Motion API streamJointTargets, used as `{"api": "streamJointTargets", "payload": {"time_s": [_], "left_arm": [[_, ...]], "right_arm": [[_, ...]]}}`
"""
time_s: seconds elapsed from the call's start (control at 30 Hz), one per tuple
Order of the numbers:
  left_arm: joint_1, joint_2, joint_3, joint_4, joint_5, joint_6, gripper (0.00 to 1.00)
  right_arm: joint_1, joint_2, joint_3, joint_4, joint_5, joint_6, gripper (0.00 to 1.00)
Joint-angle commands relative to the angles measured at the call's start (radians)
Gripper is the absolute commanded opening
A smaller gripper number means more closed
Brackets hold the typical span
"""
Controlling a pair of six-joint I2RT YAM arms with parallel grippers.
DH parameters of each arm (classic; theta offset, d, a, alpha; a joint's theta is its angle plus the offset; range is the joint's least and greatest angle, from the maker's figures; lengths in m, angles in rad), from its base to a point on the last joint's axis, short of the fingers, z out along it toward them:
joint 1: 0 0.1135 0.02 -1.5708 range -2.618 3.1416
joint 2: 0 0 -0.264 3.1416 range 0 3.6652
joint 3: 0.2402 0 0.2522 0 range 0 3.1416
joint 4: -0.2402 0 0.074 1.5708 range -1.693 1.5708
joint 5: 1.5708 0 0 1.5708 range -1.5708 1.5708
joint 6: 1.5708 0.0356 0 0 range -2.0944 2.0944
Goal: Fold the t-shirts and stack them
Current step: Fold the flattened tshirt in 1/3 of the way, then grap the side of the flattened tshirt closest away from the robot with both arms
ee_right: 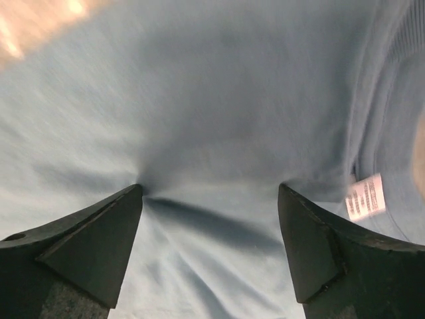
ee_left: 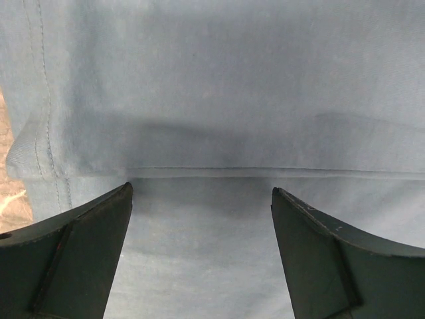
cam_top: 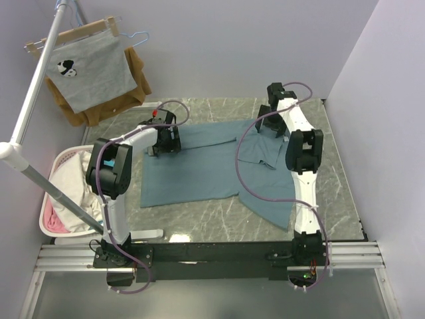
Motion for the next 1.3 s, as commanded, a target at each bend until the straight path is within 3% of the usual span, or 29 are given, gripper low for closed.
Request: {"api": "streamJointTargets", "payload": {"time_s": [0.0, 0.07, 0.23, 0.4, 0.6, 0.73, 0.83, 1.0, 1.27], "left_arm": [[-0.002, 0.000, 0.049, -0.003, -0.004, -0.009, 0.90], [-0.004, -0.023, 0.041, 0.005, -0.004, -0.009, 0.89], [-0.004, -0.188, -0.070, 0.048, -0.050, -0.035, 0.91], [-0.013, -0.427, -0.328, 0.098, -0.025, -0.115, 0.93], [-0.045, -0.610, -0.555, 0.147, 0.025, -0.207, 0.93], [-0.085, -0.629, -0.577, 0.117, 0.005, -0.219, 0.92], [-0.103, -0.641, -0.581, 0.108, -0.001, -0.215, 0.92], [-0.119, -0.667, -0.606, 0.118, 0.015, -0.207, 0.92], [-0.128, -0.687, -0.644, 0.137, 0.042, -0.196, 0.93]], "right_arm": [[-0.009, 0.049, 0.197, -0.090, -0.037, -0.076, 0.90], [-0.008, -0.019, 0.077, 0.016, -0.054, -0.078, 0.92], [-0.006, -0.471, -0.404, 0.443, -0.028, -0.092, 0.98], [0.000, -0.807, -0.767, 0.534, -0.020, -0.019, 1.00], [0.015, -1.060, -1.194, 0.539, -0.049, 0.132, 1.00], [0.050, -1.229, -1.427, 0.525, -0.057, 0.256, 1.00], [0.142, -1.379, -1.583, 0.469, 0.032, 0.366, 0.98], [0.294, -1.582, -1.682, 0.352, 0.163, 0.561, 0.93], [0.416, -1.731, -1.791, 0.157, 0.228, 0.790, 0.92]]}}
